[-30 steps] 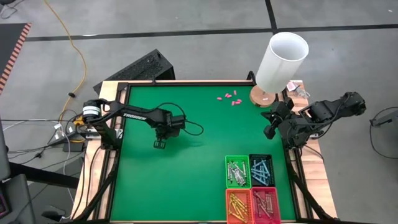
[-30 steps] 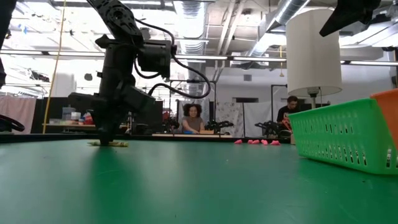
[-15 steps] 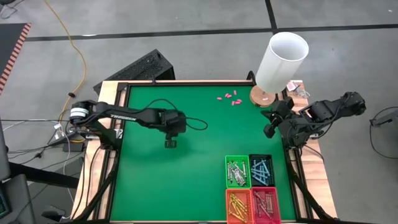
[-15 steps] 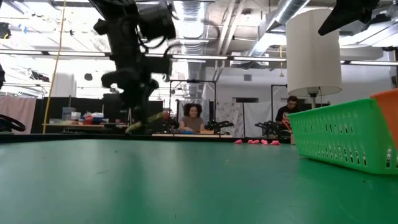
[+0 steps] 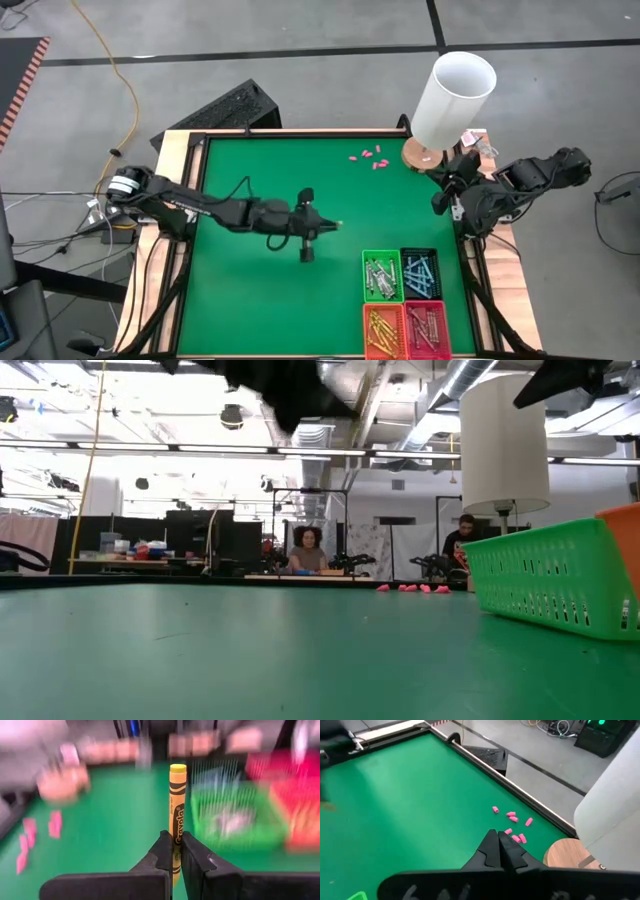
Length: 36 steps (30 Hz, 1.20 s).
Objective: Sort crayons
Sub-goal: Put the light green crayon into the orange bin
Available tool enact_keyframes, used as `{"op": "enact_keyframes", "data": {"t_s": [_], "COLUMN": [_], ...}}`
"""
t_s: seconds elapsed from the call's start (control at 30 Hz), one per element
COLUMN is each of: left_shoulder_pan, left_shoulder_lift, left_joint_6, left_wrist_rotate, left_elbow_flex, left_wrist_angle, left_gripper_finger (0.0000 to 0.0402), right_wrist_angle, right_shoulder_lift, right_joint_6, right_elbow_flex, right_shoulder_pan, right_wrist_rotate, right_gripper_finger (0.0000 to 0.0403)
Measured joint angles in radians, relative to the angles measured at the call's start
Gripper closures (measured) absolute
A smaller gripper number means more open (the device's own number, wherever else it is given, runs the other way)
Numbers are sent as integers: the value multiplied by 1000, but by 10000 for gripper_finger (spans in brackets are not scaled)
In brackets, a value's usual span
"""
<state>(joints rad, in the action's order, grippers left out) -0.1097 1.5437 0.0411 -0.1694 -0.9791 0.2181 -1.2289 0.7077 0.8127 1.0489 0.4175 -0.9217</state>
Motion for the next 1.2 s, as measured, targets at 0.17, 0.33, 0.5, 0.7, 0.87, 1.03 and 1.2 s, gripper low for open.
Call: {"op": "enact_keyframes", "data": {"t_s": [0.17,0.33,0.5,0.7,0.87,1.03,1.2], "left_shoulder_pan": [-106,-192,-254,-289,-298,-305,-309], "left_shoulder_lift": [31,129,273,458,605,720,811], "left_joint_6": [41,71,108,91,66,-49,-131], "left_wrist_rotate": [-121,-196,-225,-180,-114,-2,107], "left_elbow_flex": [-1,-25,-134,-350,-558,-729,-809], "left_wrist_angle": [278,510,552,550,484,404,386], "left_gripper_finger": [399,399,400,396,394,393,394], "right_wrist_angle": [0,3,6,2,2,1,1], "right_shoulder_lift": [-10,-12,-9,-16,-15,-16,-15], "right_joint_6": [0,1,2,20,26,35,36], "right_elbow_flex": [0,0,0,0,0,0,0], "right_shoulder_pan": [0,1,1,1,1,1,1], "right_wrist_rotate": [-9,-28,-31,-28,-26,-24,-23], "right_gripper_finger": [403,403,403,403,403,403,403]}}
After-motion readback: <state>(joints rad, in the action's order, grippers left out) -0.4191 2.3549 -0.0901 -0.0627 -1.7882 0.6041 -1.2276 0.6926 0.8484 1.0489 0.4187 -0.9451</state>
